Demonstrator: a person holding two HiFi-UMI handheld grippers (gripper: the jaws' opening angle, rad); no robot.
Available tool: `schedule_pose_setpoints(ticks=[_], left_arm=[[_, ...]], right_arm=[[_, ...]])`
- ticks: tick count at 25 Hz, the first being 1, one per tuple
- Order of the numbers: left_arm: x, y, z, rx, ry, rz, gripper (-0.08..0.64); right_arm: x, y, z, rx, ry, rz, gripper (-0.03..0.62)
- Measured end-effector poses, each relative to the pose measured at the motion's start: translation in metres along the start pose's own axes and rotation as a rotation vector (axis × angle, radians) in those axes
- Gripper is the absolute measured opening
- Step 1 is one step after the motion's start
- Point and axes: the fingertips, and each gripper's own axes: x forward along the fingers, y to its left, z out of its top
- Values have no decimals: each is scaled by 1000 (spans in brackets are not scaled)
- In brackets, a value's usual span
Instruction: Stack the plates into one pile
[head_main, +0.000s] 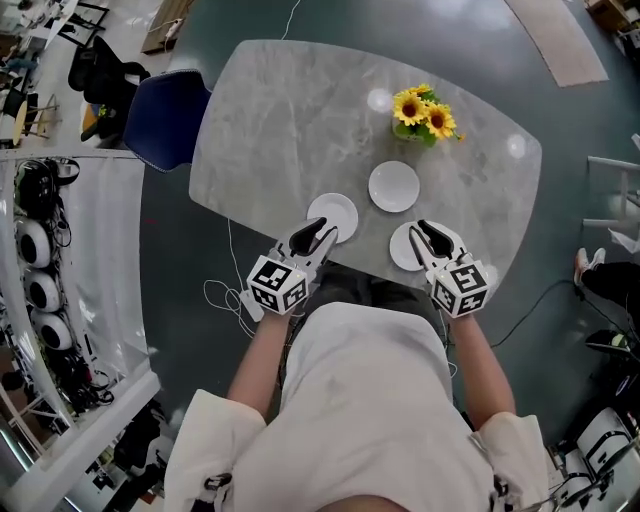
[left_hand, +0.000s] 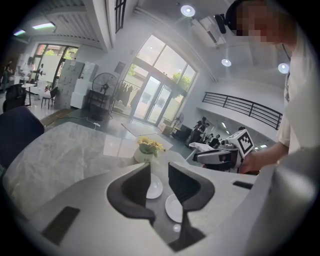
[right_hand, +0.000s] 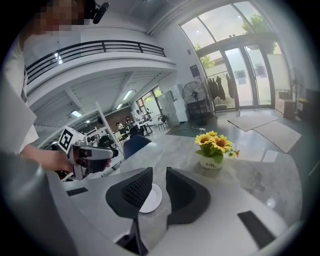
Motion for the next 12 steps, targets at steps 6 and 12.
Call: schedule_pose_setpoints(ticks=[6, 12], left_arm=[[6, 15, -21, -6, 48, -22, 117], [10, 35, -55, -29, 114, -19, 117]], right_arm=[[25, 10, -18, 22, 37, 5, 104], [53, 15, -52, 42, 106, 12, 104]])
